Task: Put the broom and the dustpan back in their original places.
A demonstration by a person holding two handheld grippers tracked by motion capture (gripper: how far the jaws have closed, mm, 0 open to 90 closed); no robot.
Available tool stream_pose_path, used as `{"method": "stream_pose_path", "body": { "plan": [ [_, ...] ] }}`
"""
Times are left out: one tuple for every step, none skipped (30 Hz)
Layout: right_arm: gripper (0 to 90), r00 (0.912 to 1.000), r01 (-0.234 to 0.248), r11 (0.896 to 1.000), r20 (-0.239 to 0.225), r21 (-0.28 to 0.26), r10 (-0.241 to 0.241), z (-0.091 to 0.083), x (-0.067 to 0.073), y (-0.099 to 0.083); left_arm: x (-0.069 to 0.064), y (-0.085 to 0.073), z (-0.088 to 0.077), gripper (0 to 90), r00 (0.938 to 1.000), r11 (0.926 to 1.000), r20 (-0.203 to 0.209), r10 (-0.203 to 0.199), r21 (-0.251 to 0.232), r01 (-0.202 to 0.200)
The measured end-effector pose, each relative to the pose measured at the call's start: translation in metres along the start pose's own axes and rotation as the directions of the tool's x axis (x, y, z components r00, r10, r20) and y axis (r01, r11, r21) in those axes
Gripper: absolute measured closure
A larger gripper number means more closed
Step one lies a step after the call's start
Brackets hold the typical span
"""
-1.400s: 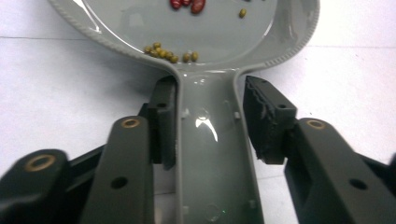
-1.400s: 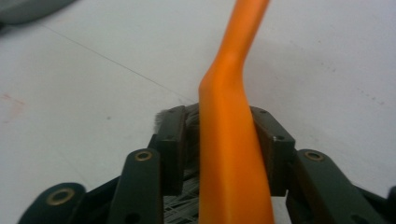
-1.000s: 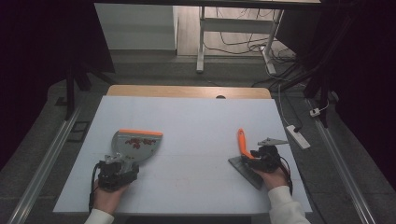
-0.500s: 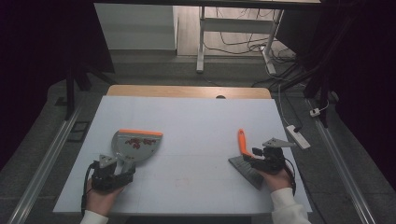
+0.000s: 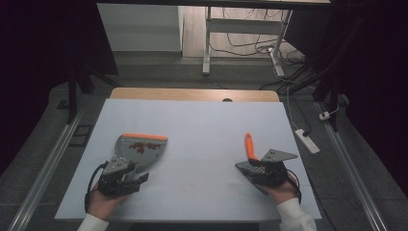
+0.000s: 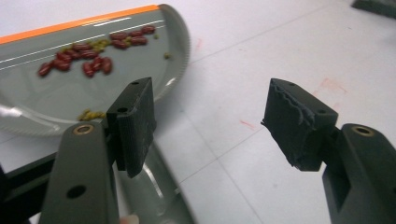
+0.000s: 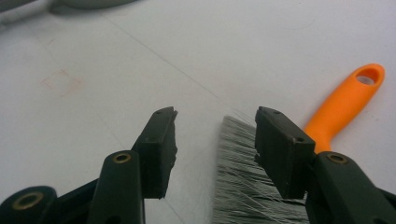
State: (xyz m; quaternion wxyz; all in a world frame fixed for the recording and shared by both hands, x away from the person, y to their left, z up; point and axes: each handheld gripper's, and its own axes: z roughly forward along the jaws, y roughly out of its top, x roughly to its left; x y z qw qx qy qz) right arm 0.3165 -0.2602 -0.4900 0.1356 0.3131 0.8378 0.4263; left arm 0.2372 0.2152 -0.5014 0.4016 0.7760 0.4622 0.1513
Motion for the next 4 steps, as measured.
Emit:
{"method": "stream_pose_path", "body": {
  "plan": [
    [48.0, 1.0000, 0.007, 1.000, 0.003, 0.003, -0.007, 0.0007, 0.0006, 0.0000, -0.0002, 0.0006, 0.0008, 35.2, 1.0000, 1.0000, 0.004, 0.005, 0.004, -0.005],
    [48.1, 0.9999, 0.015, 1.000, 0.004, 0.005, -0.015, 0.0008, 0.0008, -0.0003, -0.0004, 0.0010, 0.0017, 35.1, 0.9999, 0.9999, 0.005, 0.009, 0.007, -0.009],
    [48.1, 0.9999, 0.014, 1.000, 0.003, 0.004, -0.014, 0.0005, 0.0009, -0.0006, 0.0000, 0.0013, 0.0028, 35.1, 0.9999, 0.9999, 0.010, 0.012, 0.008, -0.012],
    [48.0, 0.9998, 0.017, 1.000, 0.005, 0.002, -0.017, -0.0003, 0.0008, -0.0010, 0.0004, 0.0017, 0.0037, 35.0, 0.9998, 0.9999, 0.014, 0.012, 0.009, -0.012]
  ]
}}
